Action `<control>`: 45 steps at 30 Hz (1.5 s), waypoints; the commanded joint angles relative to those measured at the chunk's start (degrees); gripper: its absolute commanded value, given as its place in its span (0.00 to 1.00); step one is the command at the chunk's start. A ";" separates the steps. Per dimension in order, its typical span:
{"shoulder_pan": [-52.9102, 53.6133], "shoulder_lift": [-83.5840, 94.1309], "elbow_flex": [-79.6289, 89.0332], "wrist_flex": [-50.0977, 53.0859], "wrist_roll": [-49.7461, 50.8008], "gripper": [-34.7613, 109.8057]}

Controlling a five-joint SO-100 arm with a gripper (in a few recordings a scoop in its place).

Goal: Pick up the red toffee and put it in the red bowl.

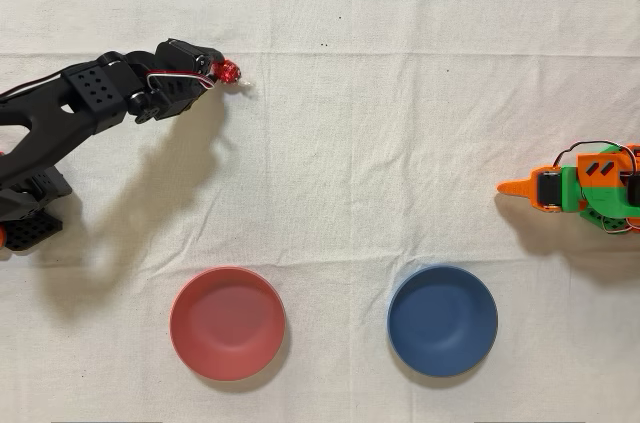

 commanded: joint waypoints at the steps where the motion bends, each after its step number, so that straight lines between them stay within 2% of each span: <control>1: 1.23 8.53 -1.58 2.64 -1.05 0.29; 12: 6.42 23.29 -0.18 12.30 -1.76 0.29; 23: 21.88 33.93 -1.76 19.86 -7.91 0.29; 36: 43.33 36.56 -3.16 20.13 -16.79 0.30; 45: 54.76 36.47 -0.35 16.17 -21.27 0.30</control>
